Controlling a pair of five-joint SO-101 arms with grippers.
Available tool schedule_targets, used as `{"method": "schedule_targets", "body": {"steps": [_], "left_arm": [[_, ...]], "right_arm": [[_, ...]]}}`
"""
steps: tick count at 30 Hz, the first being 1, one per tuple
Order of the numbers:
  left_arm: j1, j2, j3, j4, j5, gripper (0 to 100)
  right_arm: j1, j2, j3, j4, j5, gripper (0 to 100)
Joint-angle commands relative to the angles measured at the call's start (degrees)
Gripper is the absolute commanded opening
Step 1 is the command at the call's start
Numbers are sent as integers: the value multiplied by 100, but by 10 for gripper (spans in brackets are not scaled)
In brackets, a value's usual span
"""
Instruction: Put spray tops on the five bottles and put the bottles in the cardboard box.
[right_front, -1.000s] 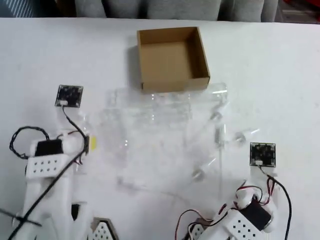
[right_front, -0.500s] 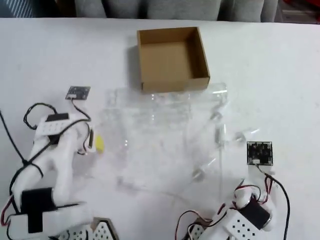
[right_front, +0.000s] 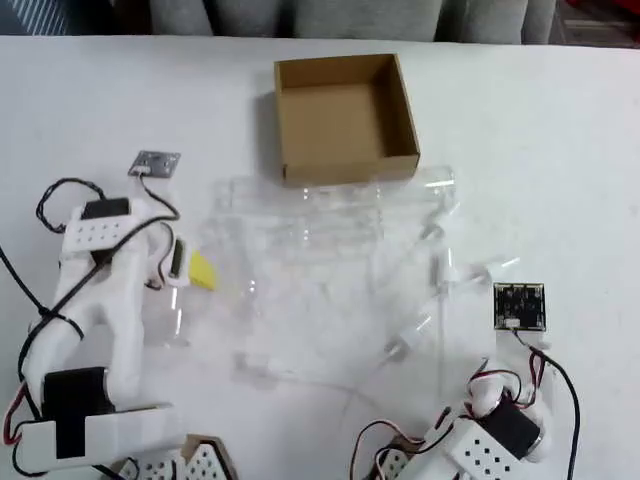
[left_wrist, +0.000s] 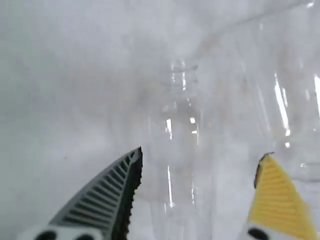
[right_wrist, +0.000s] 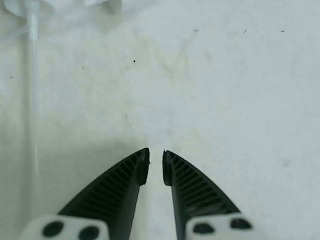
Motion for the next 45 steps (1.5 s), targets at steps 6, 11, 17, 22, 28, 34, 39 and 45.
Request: {"method": "schedule_targets", "body": {"steps": [6,11,17,22,28,34,39,45], "left_arm": [[-66,31,-607,229,-105,351],[-84,40,-554,273,-721,347],[-40,40,-360,26,-756,347],[-48,48,-299,-18,-721,347],[-40,558,-448,-132,-721,347],[-48,1244,-765,-255,-721,347],[-48,1429,-1020,-255,-536,347],[136,1437,-993,-404,-475,347]], "right_arm": [[-31,13,44,4,44,23],[-22,22,44,4,44,23],[-22,22,44,4,44,23],[-22,22,44,4,44,23],[-22,22,44,4,44,23],[-22,22,44,4,44,23],[-22,22,44,4,44,23],[-22,22,44,4,44,23]]}}
